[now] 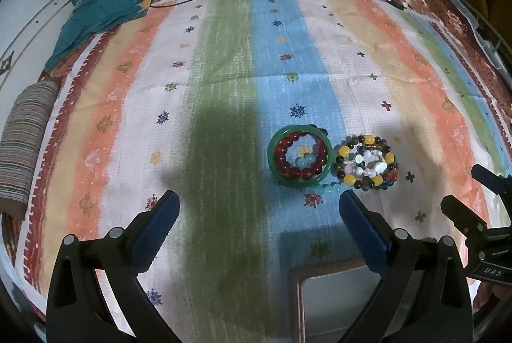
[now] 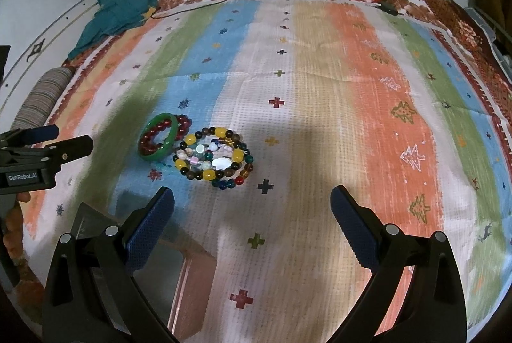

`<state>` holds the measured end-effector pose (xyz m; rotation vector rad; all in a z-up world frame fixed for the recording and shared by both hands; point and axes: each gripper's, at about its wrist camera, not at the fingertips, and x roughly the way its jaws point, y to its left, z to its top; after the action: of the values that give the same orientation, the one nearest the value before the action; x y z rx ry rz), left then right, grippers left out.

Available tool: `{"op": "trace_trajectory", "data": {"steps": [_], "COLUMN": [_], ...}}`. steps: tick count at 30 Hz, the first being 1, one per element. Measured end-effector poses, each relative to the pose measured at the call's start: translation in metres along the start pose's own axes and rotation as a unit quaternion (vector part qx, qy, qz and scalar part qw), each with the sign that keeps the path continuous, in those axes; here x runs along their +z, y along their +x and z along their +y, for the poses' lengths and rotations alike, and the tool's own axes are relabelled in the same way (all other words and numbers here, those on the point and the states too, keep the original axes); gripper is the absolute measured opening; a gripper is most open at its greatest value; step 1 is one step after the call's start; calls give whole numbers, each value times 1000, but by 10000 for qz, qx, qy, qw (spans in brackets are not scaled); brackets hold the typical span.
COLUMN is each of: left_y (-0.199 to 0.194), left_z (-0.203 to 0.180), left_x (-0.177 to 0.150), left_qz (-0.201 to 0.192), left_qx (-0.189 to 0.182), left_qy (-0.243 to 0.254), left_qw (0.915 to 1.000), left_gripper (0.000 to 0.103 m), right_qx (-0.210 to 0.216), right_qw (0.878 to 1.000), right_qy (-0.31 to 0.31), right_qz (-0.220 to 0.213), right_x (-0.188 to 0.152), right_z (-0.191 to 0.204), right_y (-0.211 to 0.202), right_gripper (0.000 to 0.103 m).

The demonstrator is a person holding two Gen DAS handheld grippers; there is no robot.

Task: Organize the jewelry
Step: 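Move the left tool to the green jade bangle while the right tool approaches the bead pile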

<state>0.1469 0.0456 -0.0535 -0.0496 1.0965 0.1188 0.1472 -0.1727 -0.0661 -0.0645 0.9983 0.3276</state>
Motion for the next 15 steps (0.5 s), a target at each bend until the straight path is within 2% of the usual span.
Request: {"op": "trace_trajectory", "data": {"steps": [8,15], "left_y": [16,34], "left_z": [1,3], "left_x": [8,14], "left_qz": [182,372], "left_qx": [-129,-198], "left_qy": [-126,-157], "left_qw": [9997,9990], "left_gripper": [91,81], "right_qx": [36,102], "right_qw": [9998,9995], "right_qy": [156,219], "right_qz": [77,225], "right_x": [9,16], "right_z": [-8,-10], "right_y": [8,23], "right_gripper": [99,99]}}
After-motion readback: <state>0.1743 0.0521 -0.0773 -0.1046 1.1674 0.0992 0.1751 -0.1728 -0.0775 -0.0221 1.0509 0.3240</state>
